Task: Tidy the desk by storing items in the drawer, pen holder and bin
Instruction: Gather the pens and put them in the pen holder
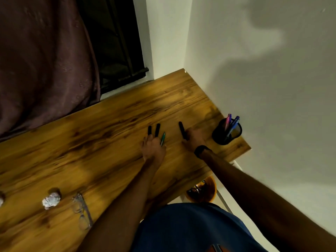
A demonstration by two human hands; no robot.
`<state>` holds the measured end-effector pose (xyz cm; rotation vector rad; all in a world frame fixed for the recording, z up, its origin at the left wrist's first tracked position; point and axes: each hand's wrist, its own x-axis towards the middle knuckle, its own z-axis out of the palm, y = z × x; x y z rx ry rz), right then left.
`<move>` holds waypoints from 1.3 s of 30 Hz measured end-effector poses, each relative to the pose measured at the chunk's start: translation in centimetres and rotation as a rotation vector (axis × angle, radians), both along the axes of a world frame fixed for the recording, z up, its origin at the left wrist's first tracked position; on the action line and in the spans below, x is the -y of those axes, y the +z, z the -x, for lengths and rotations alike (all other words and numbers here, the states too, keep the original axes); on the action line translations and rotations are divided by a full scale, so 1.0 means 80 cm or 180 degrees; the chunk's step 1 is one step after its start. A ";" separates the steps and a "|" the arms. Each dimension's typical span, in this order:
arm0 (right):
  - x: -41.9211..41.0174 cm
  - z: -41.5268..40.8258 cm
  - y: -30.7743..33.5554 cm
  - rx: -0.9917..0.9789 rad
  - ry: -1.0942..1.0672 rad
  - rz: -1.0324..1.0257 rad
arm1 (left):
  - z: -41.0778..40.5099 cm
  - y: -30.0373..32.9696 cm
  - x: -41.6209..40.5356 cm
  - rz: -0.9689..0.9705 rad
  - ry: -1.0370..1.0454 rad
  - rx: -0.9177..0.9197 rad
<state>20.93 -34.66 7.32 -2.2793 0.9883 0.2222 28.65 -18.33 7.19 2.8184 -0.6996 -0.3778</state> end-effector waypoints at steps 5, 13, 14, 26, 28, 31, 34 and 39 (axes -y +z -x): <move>-0.001 0.019 0.009 0.0416 -0.0297 -0.0793 | 0.000 0.005 0.022 -0.0014 0.0029 -0.0106; 0.023 0.056 0.057 0.1733 -0.1317 -0.2056 | 0.009 0.046 0.094 0.2052 0.0754 -0.1879; 0.027 0.061 0.067 0.1922 -0.1321 -0.2086 | 0.009 0.049 0.101 0.2209 0.0768 -0.1991; 0.124 0.133 0.096 0.3322 -0.1887 -0.0747 | 0.056 0.090 0.209 0.3014 -0.0160 -0.2392; 0.129 0.141 0.087 0.3190 -0.1887 -0.0476 | 0.067 0.097 0.223 0.2987 -0.0273 -0.2306; 0.130 0.146 0.084 0.3129 -0.1904 -0.0248 | 0.081 0.105 0.237 0.2921 -0.0384 -0.2058; 0.131 0.143 0.085 0.3142 -0.1767 -0.0237 | 0.085 0.103 0.246 0.2839 -0.0393 -0.1820; 0.130 0.135 0.091 0.3093 -0.1621 -0.0270 | 0.086 0.082 0.249 0.2299 -0.0442 -0.1235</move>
